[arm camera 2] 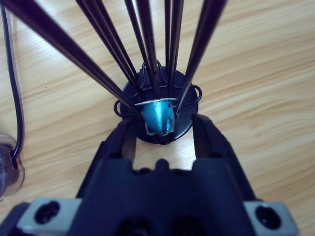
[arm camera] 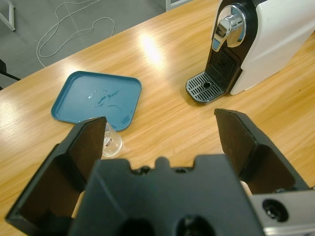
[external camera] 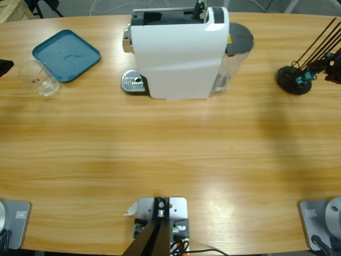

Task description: Pour coffee

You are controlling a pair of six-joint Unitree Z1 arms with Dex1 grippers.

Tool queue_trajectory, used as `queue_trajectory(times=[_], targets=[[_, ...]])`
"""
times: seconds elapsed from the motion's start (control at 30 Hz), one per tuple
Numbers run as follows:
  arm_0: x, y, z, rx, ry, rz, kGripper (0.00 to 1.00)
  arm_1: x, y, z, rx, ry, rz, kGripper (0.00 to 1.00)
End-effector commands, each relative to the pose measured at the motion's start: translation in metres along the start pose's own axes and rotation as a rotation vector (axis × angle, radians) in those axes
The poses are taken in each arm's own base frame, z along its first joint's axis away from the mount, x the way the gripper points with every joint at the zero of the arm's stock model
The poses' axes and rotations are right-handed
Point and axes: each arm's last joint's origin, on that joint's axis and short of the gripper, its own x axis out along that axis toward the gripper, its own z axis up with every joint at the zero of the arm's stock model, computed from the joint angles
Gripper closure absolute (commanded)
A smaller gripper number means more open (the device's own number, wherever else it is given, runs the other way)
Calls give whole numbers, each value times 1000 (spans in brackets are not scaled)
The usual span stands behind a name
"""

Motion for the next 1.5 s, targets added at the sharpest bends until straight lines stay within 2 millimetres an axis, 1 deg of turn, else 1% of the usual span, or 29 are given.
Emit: queue_trajectory(times=[0.03, 0.23, 0.27, 0.3, 0.33, 0.67, 0.7, 0.73, 0.87, 0.97, 1.1, 1.17, 1.27, 1.33, 1.4, 1.43, 1.5], targets=[[8, -1, -13, 1, 47, -2, 50, 14, -5, -8, -12, 29, -52, 653], [9, -1, -13, 2, 48, -2, 50, 15, -5, -9, -12, 29, -52, 663], [9, -1, -13, 2, 49, -3, 50, 15, -5, -9, -12, 30, -51, 682], [9, -1, -13, 2, 49, -3, 50, 15, -5, -9, -13, 30, -51, 771], [9, -1, -13, 2, 48, -2, 50, 15, -5, -9, -15, 31, -51, 791], [8, -1, -13, 2, 45, -4, 50, 13, -6, -9, -20, 24, -54, 801], [8, -1, -13, 2, 46, -4, 50, 12, -6, -9, -23, 22, -53, 824], [8, -1, -13, 2, 47, -4, 50, 11, -6, -9, -27, 19, -51, 899], [8, -1, -13, 1, 44, -4, 50, 4, -6, -8, -32, 0, -43, 906], [8, -1, -13, 1, 44, -4, 50, -9, -8, -3, -32, -18, -37, 906], [8, -1, -13, 0, 41, -4, 50, -25, -7, 8, -37, -42, -31, 906], [7, -1, -13, 0, 38, -4, 50, -37, -7, 16, -36, -58, -24, 910], [7, -1, -13, -1, 35, -9, 50, -60, -5, 32, -35, -92, -5, 911], [7, -1, -13, -2, 33, -13, 50, -82, -3, 49, -35, -130, 12, 911], [6, -1, -13, -4, 31, -15, 50, -99, -1, 64, -39, -151, 27, 911], [6, -1, -12, -4, 27, -18, 50, -104, 1, 69, -40, -158, 34, 911], [6, -1, -13, -4, 27, -22, 50, -104, 4, 72, -46, -141, 50, 889]])
